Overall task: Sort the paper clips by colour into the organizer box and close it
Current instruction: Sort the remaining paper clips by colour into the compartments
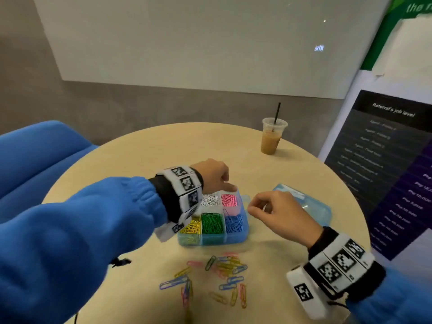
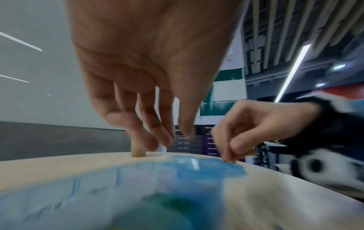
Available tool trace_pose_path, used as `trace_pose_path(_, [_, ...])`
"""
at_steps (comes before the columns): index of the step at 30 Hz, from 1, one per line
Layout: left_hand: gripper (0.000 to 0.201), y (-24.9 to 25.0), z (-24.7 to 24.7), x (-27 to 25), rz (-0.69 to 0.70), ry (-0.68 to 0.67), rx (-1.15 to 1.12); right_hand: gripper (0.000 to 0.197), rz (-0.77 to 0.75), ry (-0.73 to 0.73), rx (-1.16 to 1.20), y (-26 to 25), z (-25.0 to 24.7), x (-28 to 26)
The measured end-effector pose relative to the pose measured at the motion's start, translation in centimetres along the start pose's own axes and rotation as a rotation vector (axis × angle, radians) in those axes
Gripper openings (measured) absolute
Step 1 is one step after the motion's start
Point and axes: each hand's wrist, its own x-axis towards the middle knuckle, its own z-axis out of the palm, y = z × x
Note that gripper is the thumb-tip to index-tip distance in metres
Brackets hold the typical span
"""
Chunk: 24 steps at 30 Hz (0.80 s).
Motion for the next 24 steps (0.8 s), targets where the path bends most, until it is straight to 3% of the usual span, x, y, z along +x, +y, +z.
trace_pose_path(4, [0.021, -0.3, 1.8, -7.0, 0.059, 0.078, 0.03, 0.012, -0.201, -0.166, -0.025, -0.3, 1.2, -2.3])
trace_pose_path(9, [0.018, -1.6, 5.3, -13.3, 0.014, -0.017, 0.16, 0.017, -0.307, -0.314, -0.183, -1.1, 2.8, -2.4])
trace_pose_path(14, [0.028, -1.9, 7.5, -14.0, 0.074, -0.059, 0.202, 0.022, -0.343, -0.44, -0.454, -2.3, 4.8, -1.8])
trace_pose_path(18, [0.03, -1.6, 8.6, -13.2, 0.044, -0.04, 0.299, 0.021, -0.342, -0.428, -0.668, -3.2, 5.4, -2.1])
trace_pose_path(24, [0.027, -1.6, 9.2, -13.3, 0.046, -0.111, 0.295, 0.023, -0.305, -0.453, -0.604, -2.8, 5.3, -2.8])
